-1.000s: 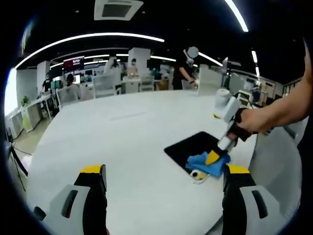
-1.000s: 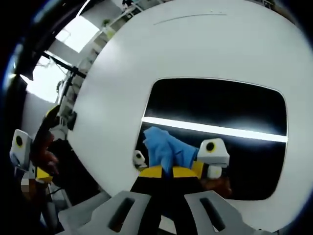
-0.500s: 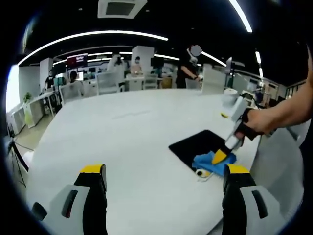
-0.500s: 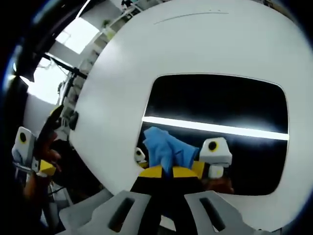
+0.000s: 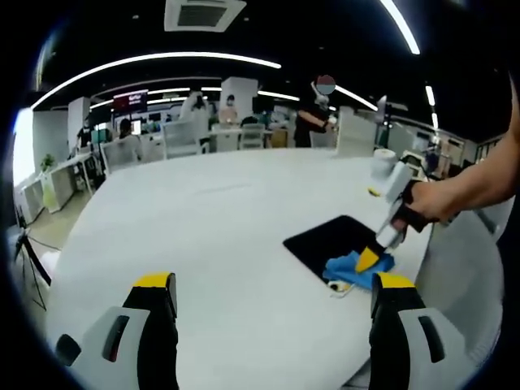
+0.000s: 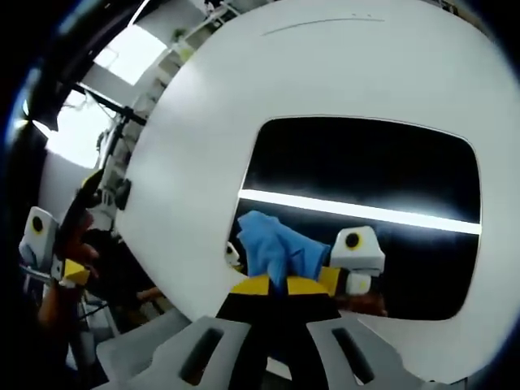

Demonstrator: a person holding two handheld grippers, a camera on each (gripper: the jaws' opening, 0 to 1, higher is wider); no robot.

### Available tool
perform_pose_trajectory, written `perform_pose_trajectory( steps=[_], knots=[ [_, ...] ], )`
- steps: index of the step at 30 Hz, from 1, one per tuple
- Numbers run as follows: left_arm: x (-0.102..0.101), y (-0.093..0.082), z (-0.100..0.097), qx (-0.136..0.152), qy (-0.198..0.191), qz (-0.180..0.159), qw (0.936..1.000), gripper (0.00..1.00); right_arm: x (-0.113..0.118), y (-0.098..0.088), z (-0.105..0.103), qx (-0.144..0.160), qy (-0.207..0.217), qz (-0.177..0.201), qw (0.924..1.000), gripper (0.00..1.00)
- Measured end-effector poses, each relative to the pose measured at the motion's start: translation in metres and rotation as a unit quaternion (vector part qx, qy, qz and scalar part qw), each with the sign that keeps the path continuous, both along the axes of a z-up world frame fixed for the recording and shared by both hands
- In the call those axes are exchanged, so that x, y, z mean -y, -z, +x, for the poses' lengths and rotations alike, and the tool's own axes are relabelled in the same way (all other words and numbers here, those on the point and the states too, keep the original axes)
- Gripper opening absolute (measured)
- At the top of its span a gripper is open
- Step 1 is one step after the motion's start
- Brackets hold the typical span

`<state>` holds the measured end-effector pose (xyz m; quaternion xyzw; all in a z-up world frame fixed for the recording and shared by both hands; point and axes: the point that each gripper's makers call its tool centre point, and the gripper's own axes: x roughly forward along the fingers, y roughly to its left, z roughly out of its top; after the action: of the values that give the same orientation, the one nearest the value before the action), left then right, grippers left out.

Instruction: Wipe the mirror surface with the cleaning cloth until all visible marks leave the cleaned area.

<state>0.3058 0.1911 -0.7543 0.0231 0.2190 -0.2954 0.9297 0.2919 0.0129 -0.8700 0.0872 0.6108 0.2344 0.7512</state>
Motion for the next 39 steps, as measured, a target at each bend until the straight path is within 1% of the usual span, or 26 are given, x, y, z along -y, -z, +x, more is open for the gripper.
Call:
perform_pose_trajectory(
  steps=[6,10,15,22,31,39],
  knots=[
    [0.002,0.001,0.002,-0.002,0.000,0.000,1.0000,1.00,0.001,0.001,0.001,0.006,-0.003,0.000,1.0000,0.00],
    [0.005,0.002,0.001,-0.003,0.006,0.004,1.0000,1.00,0.005,0.001,0.000,0.006,-0.017,-0.010,0.9998,0.00],
    [0.002,0.000,0.002,-0.001,0.004,0.006,1.0000,1.00,0.013,0.002,0.000,0.002,-0.010,-0.011,0.9999,0.00],
    [-0.004,-0.002,0.001,-0.001,0.002,0.008,1.0000,1.00,0.017,0.001,-0.001,0.003,-0.007,-0.011,0.9999,0.00],
    [-0.006,-0.003,0.002,0.000,0.002,0.011,0.9999,1.00,0.035,0.001,0.003,0.003,-0.001,-0.022,0.9998,0.00],
    [-0.003,-0.006,0.004,0.002,-0.002,0.005,1.0000,1.00,0.034,0.000,0.002,0.002,0.000,-0.019,0.9998,0.00]
  ],
)
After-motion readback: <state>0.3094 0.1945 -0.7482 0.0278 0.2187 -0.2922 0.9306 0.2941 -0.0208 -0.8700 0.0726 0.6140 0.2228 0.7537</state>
